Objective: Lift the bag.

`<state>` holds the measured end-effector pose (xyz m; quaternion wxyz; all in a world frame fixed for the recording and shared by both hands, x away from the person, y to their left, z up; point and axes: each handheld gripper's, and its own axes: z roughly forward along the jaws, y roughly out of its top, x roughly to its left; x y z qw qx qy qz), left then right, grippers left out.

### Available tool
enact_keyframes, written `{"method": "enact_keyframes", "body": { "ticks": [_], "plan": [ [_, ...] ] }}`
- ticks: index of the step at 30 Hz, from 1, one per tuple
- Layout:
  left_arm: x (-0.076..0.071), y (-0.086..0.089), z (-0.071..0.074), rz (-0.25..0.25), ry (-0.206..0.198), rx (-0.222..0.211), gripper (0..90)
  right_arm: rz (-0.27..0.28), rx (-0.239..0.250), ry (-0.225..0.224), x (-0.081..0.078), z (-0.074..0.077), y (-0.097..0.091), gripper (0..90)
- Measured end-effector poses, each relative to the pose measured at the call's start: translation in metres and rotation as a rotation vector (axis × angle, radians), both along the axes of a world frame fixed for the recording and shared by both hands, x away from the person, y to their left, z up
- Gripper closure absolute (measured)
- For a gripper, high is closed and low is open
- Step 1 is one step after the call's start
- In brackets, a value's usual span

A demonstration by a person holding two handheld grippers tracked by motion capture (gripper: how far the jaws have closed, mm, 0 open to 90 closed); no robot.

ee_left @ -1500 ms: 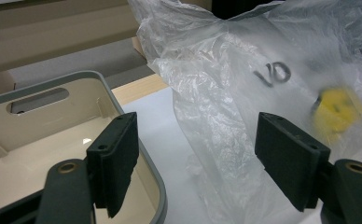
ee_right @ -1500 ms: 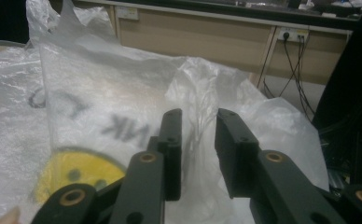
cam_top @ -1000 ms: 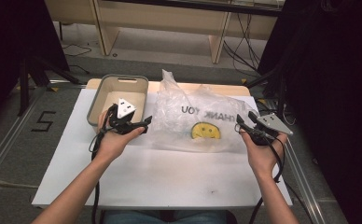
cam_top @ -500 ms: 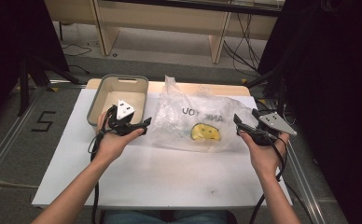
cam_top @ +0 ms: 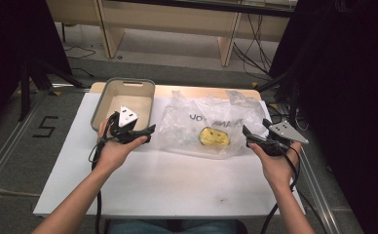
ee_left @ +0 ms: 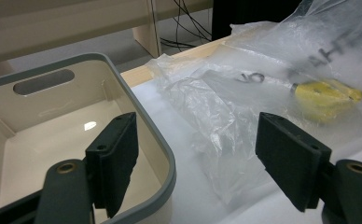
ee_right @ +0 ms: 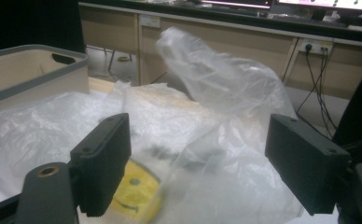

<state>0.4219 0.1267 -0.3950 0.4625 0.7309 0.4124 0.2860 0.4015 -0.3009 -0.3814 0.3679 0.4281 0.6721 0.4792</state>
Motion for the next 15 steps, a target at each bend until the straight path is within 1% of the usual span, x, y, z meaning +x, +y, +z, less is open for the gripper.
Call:
{"method": "enact_keyframes", "body": {
  "ticks": [3,4,11,15],
  "plan": [
    [-0.0016,0.0008,-0.0011,-0.011,0.004,-0.005,29.0,0.013,0.0,0.011,-0.0012,-0.0025,-0.0014,23.7],
    [-0.0023,0.0016,-0.0012,-0.015,0.007,-0.001,28.7,0.018,0.0,0.017,-0.0017,-0.0033,-0.0017,23.9],
    [-0.007,0.0051,-0.0016,-0.024,0.02,-0.018,28.1,0.036,-0.001,0.042,-0.0053,-0.0075,-0.0049,24.5],
    [-0.0092,0.0077,-0.0024,-0.034,0.026,-0.009,27.9,0.043,-0.004,0.054,-0.0073,-0.0105,-0.007,24.6]
  ]
}}
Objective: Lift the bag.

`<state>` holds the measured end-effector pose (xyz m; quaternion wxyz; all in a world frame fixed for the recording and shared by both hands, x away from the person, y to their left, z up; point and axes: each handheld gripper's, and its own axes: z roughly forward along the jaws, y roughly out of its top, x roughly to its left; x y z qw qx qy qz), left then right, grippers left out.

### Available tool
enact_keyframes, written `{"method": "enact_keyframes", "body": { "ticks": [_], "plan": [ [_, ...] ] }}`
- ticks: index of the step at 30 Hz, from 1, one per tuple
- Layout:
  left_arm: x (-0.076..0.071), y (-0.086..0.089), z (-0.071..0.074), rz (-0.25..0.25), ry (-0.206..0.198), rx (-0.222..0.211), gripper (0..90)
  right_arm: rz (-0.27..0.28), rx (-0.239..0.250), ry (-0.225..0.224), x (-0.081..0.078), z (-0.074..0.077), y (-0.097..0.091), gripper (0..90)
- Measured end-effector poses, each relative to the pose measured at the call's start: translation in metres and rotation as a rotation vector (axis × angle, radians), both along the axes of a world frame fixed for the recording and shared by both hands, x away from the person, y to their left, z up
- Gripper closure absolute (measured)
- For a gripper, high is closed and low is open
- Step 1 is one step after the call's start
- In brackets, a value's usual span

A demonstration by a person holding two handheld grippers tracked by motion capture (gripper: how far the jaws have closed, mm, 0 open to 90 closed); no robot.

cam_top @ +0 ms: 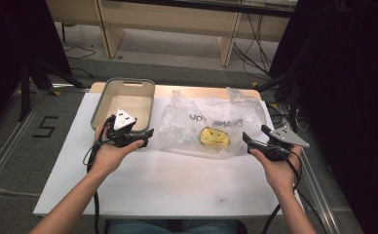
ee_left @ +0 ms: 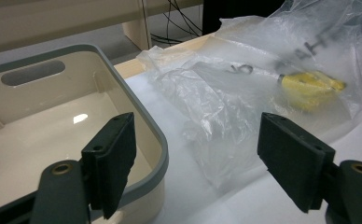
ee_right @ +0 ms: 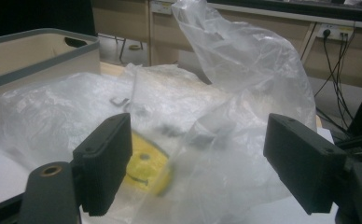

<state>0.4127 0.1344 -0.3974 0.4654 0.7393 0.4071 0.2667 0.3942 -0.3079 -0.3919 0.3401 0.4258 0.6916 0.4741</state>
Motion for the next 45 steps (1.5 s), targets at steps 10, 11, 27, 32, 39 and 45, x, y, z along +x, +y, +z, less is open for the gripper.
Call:
{"method": "enact_keyframes", "body": {
  "ticks": [10,11,27,32,39,45],
  "plan": [
    [-0.004,0.004,-0.002,-0.022,0.007,0.008,26.9,0.021,-0.011,0.027,-0.003,-0.006,-0.004,24.7],
    [-0.005,0.004,-0.003,-0.02,0.006,0.005,26.9,0.023,-0.011,0.029,-0.003,-0.006,-0.004,24.7],
    [-0.015,0.019,-0.006,-0.041,0.03,0.031,26.2,0.057,-0.027,0.059,-0.009,-0.011,-0.009,25.3],
    [-0.017,0.02,-0.006,-0.057,0.04,0.036,26.2,0.065,-0.03,0.065,-0.01,-0.012,-0.012,25.3],
    [-0.02,0.024,-0.009,-0.064,0.049,0.045,25.5,0.078,-0.033,0.079,-0.013,-0.013,-0.015,25.4],
    [-0.024,0.029,-0.011,-0.073,0.053,0.053,25.3,0.091,-0.035,0.089,-0.015,-0.016,-0.016,25.5]
  ]
}}
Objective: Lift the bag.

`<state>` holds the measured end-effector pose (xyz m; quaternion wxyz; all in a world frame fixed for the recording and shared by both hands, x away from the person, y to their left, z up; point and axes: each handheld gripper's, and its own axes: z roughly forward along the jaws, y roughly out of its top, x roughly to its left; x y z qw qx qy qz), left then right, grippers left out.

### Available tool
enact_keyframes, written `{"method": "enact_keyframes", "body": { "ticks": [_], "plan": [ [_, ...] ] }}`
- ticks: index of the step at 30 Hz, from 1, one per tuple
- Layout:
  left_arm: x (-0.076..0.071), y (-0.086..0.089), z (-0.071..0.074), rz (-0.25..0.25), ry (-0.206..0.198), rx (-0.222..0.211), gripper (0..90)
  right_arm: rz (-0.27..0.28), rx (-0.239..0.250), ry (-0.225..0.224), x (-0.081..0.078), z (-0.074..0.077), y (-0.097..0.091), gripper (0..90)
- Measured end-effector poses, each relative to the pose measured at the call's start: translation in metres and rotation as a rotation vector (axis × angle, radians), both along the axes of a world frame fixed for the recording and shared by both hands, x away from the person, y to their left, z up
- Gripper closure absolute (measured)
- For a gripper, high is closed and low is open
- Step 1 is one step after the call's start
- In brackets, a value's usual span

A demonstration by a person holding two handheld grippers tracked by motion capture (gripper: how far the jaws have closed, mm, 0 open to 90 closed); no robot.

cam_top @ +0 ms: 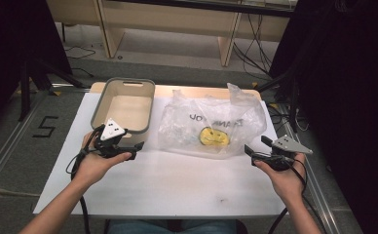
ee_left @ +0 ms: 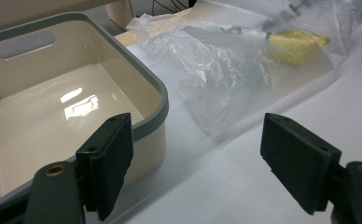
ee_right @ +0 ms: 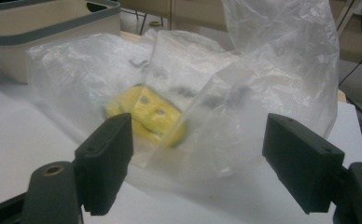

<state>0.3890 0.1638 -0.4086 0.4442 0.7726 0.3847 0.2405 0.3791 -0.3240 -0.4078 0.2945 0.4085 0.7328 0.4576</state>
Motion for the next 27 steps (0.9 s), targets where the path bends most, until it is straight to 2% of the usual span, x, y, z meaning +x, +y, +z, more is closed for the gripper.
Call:
{"method": "enact_keyframes", "body": {
  "ticks": [10,27],
  "plan": [
    [-0.006,0.007,-0.003,-0.021,0.007,0.01,25.1,0.039,-0.013,0.028,-0.003,-0.006,0.0,25.5],
    [-0.012,0.012,-0.011,-0.041,0.025,0.017,24.8,0.072,-0.016,0.075,-0.009,-0.016,-0.003,25.5]
  ]
}}
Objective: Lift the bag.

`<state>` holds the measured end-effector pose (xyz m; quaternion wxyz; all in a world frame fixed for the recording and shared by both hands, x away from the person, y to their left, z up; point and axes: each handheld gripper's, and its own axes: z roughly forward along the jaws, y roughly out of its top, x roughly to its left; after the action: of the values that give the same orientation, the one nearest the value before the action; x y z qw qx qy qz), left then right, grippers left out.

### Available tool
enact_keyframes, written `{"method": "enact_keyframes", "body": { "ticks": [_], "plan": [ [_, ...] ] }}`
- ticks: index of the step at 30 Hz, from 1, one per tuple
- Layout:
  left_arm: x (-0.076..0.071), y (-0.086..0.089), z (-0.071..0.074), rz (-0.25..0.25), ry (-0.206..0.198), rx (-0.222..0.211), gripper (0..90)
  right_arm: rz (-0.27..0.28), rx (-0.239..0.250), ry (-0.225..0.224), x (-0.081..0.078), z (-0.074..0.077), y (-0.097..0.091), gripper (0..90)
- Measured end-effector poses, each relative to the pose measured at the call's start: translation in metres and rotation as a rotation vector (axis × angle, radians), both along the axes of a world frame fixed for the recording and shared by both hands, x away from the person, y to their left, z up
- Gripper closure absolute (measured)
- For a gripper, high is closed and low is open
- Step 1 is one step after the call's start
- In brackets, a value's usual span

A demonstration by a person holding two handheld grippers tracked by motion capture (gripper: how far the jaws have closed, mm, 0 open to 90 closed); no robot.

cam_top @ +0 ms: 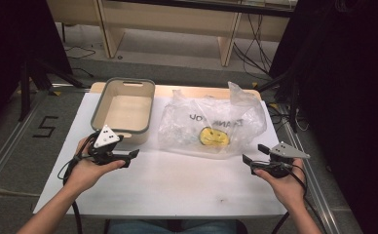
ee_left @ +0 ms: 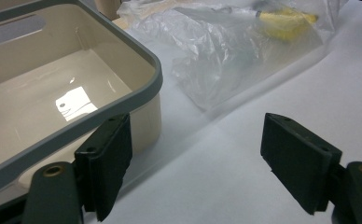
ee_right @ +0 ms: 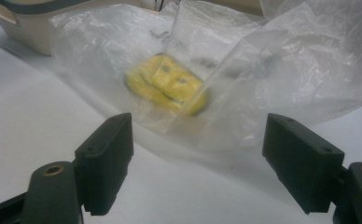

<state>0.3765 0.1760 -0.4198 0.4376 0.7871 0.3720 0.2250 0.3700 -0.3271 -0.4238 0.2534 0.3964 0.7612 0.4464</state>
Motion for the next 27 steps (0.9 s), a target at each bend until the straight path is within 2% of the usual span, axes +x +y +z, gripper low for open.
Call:
{"method": "enact_keyframes", "body": {
  "ticks": [6,17,27],
  "plan": [
    [-0.001,0.001,-0.006,-0.007,0.011,0.006,24.7,0.019,0.003,0.022,-0.002,-0.005,0.0,25.7],
    [-0.005,0.002,-0.013,-0.017,0.022,0.013,24.4,0.021,0.002,0.058,-0.008,-0.012,-0.006,25.8],
    [-0.008,0.004,-0.02,-0.014,0.027,0.003,24.3,0.027,0.004,0.097,-0.012,-0.024,-0.009,25.8]
  ]
}}
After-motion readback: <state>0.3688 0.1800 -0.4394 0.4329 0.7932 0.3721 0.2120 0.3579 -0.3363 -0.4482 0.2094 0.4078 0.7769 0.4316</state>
